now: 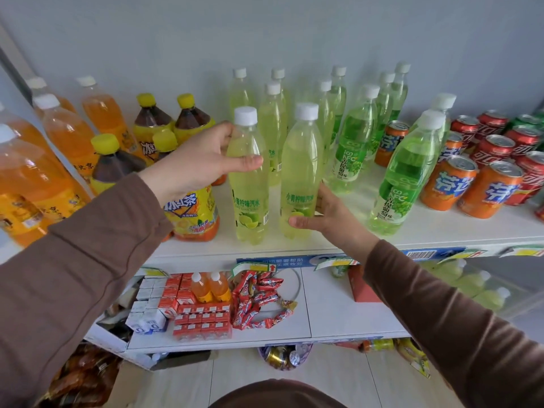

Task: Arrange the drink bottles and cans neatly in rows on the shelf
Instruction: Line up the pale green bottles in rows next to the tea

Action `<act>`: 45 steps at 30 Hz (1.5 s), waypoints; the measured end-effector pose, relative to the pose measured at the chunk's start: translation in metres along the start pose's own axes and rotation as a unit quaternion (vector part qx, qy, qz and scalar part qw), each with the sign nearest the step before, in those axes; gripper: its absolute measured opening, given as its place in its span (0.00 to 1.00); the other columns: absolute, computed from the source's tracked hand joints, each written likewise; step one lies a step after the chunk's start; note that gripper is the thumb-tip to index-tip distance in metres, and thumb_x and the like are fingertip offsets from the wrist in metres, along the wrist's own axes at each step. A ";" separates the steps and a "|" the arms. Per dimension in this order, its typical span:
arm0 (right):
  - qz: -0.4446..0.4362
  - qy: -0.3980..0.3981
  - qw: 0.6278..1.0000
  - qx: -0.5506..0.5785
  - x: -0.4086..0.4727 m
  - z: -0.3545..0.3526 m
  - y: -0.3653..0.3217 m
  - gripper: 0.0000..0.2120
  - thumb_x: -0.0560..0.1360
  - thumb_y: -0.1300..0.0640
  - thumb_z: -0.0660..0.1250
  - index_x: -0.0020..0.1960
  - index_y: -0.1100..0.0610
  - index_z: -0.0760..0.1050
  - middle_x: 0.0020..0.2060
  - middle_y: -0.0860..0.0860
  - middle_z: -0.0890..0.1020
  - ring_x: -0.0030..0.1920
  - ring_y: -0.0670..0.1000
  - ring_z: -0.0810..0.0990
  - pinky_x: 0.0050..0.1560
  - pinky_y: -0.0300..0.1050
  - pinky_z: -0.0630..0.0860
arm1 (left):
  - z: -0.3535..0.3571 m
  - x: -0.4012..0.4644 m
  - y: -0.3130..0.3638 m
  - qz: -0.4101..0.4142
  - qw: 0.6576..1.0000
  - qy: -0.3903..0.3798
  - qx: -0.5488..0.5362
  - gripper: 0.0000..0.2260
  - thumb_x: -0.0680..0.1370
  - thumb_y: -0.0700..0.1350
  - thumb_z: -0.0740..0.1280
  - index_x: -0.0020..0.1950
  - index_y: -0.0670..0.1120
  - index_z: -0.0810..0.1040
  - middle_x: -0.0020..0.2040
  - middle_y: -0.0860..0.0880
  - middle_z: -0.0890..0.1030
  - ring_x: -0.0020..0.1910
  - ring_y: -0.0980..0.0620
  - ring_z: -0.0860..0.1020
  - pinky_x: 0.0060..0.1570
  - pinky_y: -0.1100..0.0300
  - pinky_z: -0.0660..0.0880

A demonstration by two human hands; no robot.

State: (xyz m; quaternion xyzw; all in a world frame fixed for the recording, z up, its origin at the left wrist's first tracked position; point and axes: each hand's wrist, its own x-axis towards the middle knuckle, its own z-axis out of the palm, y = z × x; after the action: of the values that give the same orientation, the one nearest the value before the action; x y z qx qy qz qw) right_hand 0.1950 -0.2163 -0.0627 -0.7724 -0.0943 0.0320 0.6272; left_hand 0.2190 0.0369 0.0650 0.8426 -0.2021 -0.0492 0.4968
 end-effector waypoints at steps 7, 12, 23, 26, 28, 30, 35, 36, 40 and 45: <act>-0.007 -0.004 1.000 -0.022 0.003 0.007 0.013 0.34 0.69 0.62 0.81 0.70 0.55 0.71 0.60 0.53 0.84 0.60 0.51 0.83 0.59 0.45 0.81 | -0.001 -0.004 -0.011 0.000 0.999 -0.012 0.049 0.37 0.67 0.63 0.77 0.72 0.52 0.71 0.64 0.58 0.81 0.64 0.59 0.78 0.70 0.50 0.70; -0.005 -0.001 1.000 -0.026 0.005 0.010 0.018 0.34 0.68 0.60 0.82 0.70 0.53 0.71 0.59 0.51 0.84 0.59 0.50 0.83 0.60 0.48 0.81 | -0.003 -0.003 -0.016 -0.002 0.998 -0.017 0.054 0.40 0.66 0.65 0.77 0.74 0.54 0.69 0.66 0.60 0.79 0.66 0.62 0.75 0.71 0.50 0.69; -0.002 0.000 0.999 -0.035 0.006 0.013 0.019 0.35 0.69 0.59 0.82 0.71 0.52 0.69 0.61 0.51 0.83 0.61 0.50 0.83 0.64 0.53 0.80 | -0.004 0.001 -0.017 -0.012 0.997 -0.055 0.059 0.42 0.68 0.56 0.75 0.79 0.52 0.61 0.69 0.61 0.69 0.70 0.66 0.65 0.68 0.65 0.61; 0.001 -0.005 0.999 -0.036 0.005 0.014 0.017 0.35 0.70 0.60 0.81 0.72 0.52 0.68 0.62 0.51 0.83 0.62 0.50 0.82 0.64 0.53 0.80 | -0.006 0.002 -0.014 -0.010 0.995 -0.075 0.060 0.43 0.68 0.55 0.75 0.80 0.52 0.59 0.72 0.60 0.66 0.72 0.65 0.61 0.68 0.65 0.58; 0.004 -0.011 0.999 -0.038 0.004 0.014 0.015 0.35 0.70 0.60 0.81 0.72 0.52 0.68 0.62 0.51 0.82 0.62 0.50 0.82 0.64 0.52 0.80 | -0.008 0.004 -0.013 -0.013 0.994 -0.081 0.069 0.45 0.67 0.56 0.75 0.80 0.53 0.58 0.74 0.59 0.65 0.73 0.65 0.60 0.70 0.64 0.57; 0.008 -0.017 0.999 -0.040 0.003 0.014 0.013 0.35 0.71 0.60 0.80 0.72 0.52 0.67 0.63 0.51 0.82 0.63 0.50 0.81 0.65 0.52 0.79 | -0.013 0.008 -0.016 -0.026 0.992 -0.098 0.070 0.48 0.65 0.59 0.78 0.79 0.53 0.59 0.76 0.58 0.66 0.74 0.63 0.62 0.75 0.59 0.57; 0.036 -0.070 0.994 -0.071 0.000 0.002 0.005 0.36 0.73 0.64 0.78 0.74 0.51 0.66 0.65 0.49 0.81 0.66 0.46 0.79 0.67 0.46 0.76 | -0.038 0.020 -0.019 -0.049 0.968 -0.179 0.166 0.56 0.54 0.69 0.79 0.78 0.57 0.63 0.75 0.54 0.71 0.71 0.54 0.72 0.74 0.49 0.66; 0.043 -0.087 0.991 -0.090 0.001 -0.003 0.003 0.36 0.73 0.65 0.77 0.75 0.50 0.66 0.65 0.48 0.81 0.67 0.45 0.78 0.68 0.45 0.74 | -0.045 0.023 -0.017 -0.051 0.964 -0.193 0.177 0.54 0.55 0.67 0.80 0.78 0.56 0.64 0.74 0.53 0.72 0.71 0.53 0.73 0.73 0.49 0.67; 0.065 -0.082 0.982 -0.159 0.008 -0.025 -0.004 0.35 0.73 0.71 0.70 0.74 0.48 0.68 0.66 0.48 0.80 0.68 0.47 0.77 0.70 0.53 0.73 | -0.067 0.042 -0.003 -0.044 0.957 -0.208 0.199 0.32 0.70 0.45 0.78 0.72 0.51 0.71 0.70 0.54 0.76 0.70 0.56 0.73 0.74 0.51 0.66; 0.056 0.088 0.978 -0.181 0.024 -0.031 -0.021 0.26 0.79 0.66 0.68 0.75 0.54 0.69 0.67 0.52 0.78 0.67 0.51 0.76 0.73 0.52 0.71 | -0.073 0.071 0.019 -0.025 0.954 -0.146 0.262 0.32 0.68 0.56 0.77 0.70 0.52 0.72 0.69 0.53 0.76 0.67 0.52 0.75 0.72 0.50 0.68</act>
State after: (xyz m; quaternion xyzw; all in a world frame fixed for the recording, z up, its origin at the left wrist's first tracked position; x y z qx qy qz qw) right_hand 0.2212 -0.2377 -0.0336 -0.8771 0.0007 -0.0186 0.4799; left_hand 0.2995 0.0611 0.1260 0.9314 -0.2573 -0.1292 0.2225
